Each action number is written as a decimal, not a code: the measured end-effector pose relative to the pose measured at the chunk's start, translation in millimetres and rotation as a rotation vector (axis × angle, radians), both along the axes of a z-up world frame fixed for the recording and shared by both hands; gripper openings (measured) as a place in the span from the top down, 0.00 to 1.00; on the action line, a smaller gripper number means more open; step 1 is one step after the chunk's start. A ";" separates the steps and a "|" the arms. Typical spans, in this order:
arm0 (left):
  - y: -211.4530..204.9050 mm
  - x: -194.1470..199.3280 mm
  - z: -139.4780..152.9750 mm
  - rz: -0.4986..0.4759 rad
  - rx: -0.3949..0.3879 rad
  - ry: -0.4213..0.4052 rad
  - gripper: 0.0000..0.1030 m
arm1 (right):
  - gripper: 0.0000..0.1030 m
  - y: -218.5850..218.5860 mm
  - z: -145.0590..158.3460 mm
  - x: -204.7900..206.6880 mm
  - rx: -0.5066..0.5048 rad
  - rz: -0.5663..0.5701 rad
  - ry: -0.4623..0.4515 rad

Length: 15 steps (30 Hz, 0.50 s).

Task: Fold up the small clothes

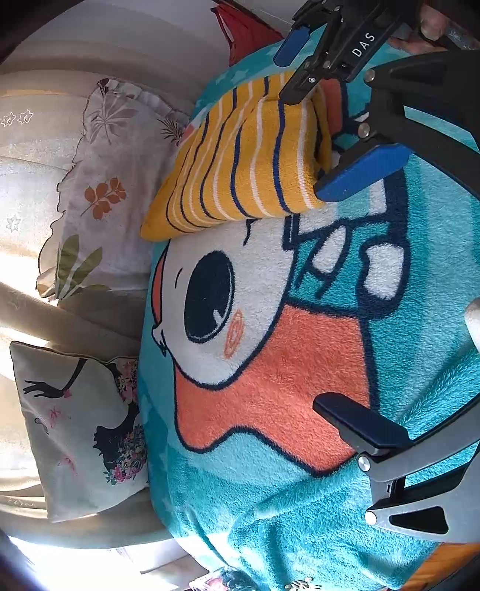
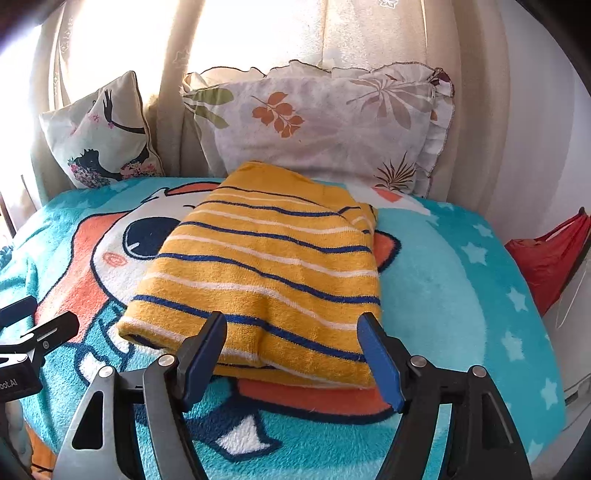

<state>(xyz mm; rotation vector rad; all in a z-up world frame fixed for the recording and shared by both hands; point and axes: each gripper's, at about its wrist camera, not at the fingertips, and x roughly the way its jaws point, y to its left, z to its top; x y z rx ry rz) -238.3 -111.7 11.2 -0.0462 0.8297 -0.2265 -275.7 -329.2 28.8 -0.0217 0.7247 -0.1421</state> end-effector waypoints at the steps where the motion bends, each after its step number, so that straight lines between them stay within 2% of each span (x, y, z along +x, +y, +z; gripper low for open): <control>1: -1.4 0.9 -2.1 -0.006 0.004 0.010 0.00 | 0.23 2.0 -2.3 -1.1 -0.004 0.001 0.005; 10: -12.3 3.5 -14.6 -0.036 0.023 0.035 0.00 | 0.23 -3.5 -12.9 -0.6 0.043 -0.027 0.044; 15: -11.7 8.9 -20.7 -0.033 0.019 0.057 0.00 | 0.22 1.0 -15.2 3.3 0.027 -0.028 0.043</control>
